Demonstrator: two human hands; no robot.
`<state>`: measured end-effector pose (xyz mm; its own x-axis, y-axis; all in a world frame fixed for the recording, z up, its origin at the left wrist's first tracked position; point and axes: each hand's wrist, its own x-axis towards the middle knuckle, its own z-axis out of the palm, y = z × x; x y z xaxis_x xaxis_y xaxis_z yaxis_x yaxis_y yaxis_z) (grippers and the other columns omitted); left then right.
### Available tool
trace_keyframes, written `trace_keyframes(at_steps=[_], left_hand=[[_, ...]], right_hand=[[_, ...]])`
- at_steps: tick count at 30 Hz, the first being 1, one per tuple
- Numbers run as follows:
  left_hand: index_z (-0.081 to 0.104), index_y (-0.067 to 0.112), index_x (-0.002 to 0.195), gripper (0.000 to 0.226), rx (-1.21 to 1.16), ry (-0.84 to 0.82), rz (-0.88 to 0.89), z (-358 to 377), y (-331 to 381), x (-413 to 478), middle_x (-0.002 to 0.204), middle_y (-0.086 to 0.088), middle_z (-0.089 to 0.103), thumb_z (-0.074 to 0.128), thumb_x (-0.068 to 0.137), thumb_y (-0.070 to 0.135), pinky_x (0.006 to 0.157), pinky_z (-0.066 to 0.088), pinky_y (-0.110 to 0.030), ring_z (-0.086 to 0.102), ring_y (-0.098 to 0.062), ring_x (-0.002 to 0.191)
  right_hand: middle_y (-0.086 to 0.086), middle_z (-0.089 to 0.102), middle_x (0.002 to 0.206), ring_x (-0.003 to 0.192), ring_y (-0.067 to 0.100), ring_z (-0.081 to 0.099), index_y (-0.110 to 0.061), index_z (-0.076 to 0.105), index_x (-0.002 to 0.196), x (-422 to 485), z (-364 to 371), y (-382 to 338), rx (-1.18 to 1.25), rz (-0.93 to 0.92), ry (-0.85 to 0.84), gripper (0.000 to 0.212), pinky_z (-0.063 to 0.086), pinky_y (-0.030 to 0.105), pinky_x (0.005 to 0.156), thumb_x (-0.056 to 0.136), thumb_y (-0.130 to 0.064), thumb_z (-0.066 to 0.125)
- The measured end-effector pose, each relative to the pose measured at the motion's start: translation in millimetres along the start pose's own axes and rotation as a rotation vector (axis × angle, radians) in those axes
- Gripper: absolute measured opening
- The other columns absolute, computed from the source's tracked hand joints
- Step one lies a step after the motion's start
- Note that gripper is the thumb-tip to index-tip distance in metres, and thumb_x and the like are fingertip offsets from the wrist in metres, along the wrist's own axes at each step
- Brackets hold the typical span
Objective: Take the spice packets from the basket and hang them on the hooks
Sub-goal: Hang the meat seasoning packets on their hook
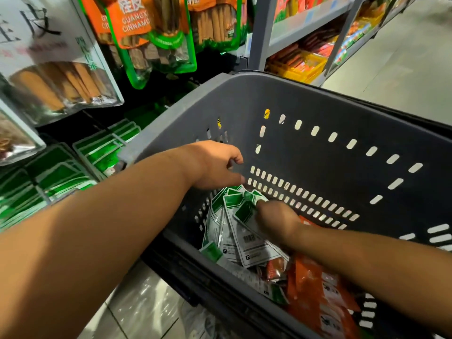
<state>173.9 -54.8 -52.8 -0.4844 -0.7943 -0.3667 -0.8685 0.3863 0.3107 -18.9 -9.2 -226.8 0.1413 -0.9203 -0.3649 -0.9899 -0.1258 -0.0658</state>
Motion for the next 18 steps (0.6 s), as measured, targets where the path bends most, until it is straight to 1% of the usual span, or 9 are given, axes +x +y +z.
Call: trace_keyframes(at_steps=[3,5,7,9,10,13,14,16,18], left_hand=[[0.045,0.035,0.147,0.062,-0.062,0.006,-0.037,0.1,1.1,0.5,0.143,0.007,0.056,0.063,0.093,0.057,0.111,0.04,-0.03,0.054,-0.016,0.129],[0.036,0.033,0.153,0.071,-0.12,0.018,-0.068,0.4,2.4,-0.9,0.15,0.004,0.051,0.063,0.092,0.058,0.113,0.037,-0.031,0.05,-0.019,0.136],[0.027,0.03,0.158,0.082,-0.138,0.041,-0.088,-1.5,2.5,-2.5,0.158,0.0,0.044,0.065,0.091,0.058,0.116,0.035,-0.032,0.045,-0.022,0.142],[0.019,0.025,0.161,0.09,-0.166,0.067,-0.103,-4.4,1.0,-5.7,0.161,-0.003,0.039,0.068,0.091,0.054,0.115,0.035,-0.031,0.043,-0.024,0.144],[0.019,0.024,0.161,0.092,-0.214,0.081,-0.103,-5.2,-0.1,-6.2,0.159,-0.003,0.042,0.071,0.09,0.051,0.114,0.037,-0.032,0.046,-0.024,0.141],[0.023,0.022,0.159,0.097,-0.397,0.107,-0.095,-4.9,-3.5,-4.0,0.141,0.003,0.06,0.079,0.084,0.047,0.111,0.044,-0.04,0.058,-0.021,0.129],[0.027,0.021,0.157,0.1,-0.425,0.103,-0.094,-4.9,-4.0,-2.7,0.135,0.005,0.065,0.082,0.079,0.05,0.11,0.045,-0.042,0.061,-0.019,0.123],[0.055,0.022,0.141,0.09,-0.459,0.091,-0.069,-5.2,-6.5,0.9,0.113,0.009,0.075,0.085,0.064,0.058,0.105,0.051,-0.046,0.07,-0.012,0.102],[0.075,0.025,0.115,0.057,-0.488,0.083,-0.02,-6.3,-5.3,0.7,0.097,0.012,0.079,0.084,0.064,0.048,0.097,0.057,-0.045,0.074,-0.012,0.089]], right_hand=[[0.017,0.067,0.093,0.085,0.039,0.062,-0.007,0.053,0.101,-4.6,-29.2,5.2,0.447,0.083,0.172,0.02,0.04,0.041,0.067,0.107,-0.021,0.039],[0.02,0.063,0.097,0.086,0.037,0.056,-0.009,0.047,0.094,-7.4,-53.5,9.6,0.586,0.112,0.265,0.018,0.034,0.038,0.068,0.106,-0.019,0.039],[0.018,0.064,0.108,0.098,0.038,0.059,-0.005,0.053,0.102,-11.1,-72.9,15.1,0.688,0.133,0.306,0.021,0.044,0.04,0.076,0.105,-0.021,0.04],[0.012,0.068,0.109,0.104,0.034,0.063,-0.008,0.06,0.106,-16.6,-85.0,18.8,0.91,0.158,0.341,0.028,0.052,0.044,0.088,0.098,-0.029,0.044],[0.01,0.071,0.107,0.105,0.032,0.066,-0.011,0.063,0.105,-19.1,-89.6,20.3,1.038,0.16,0.363,0.032,0.055,0.046,0.092,0.093,-0.033,0.045],[0.015,0.075,0.11,0.108,0.04,0.069,-0.008,0.069,0.112,-22.0,-92.6,23.7,1.364,0.127,0.364,0.036,0.055,0.062,0.095,0.095,-0.03,0.046],[0.017,0.075,0.112,0.109,0.042,0.069,-0.006,0.069,0.114,-23.8,-93.5,23.2,1.447,0.111,0.364,0.036,0.055,0.062,0.094,0.098,-0.027,0.045],[0.018,0.075,0.114,0.11,0.039,0.07,-0.003,0.069,0.117,-27.3,-95.0,20.6,1.549,0.08,0.378,0.034,0.06,0.05,0.088,0.102,-0.02,0.044],[0.018,0.075,0.113,0.109,0.037,0.071,0.001,0.069,0.117,-28.8,-95.7,17.2,1.595,0.076,0.386,0.032,0.061,0.036,0.076,0.103,-0.014,0.044]])
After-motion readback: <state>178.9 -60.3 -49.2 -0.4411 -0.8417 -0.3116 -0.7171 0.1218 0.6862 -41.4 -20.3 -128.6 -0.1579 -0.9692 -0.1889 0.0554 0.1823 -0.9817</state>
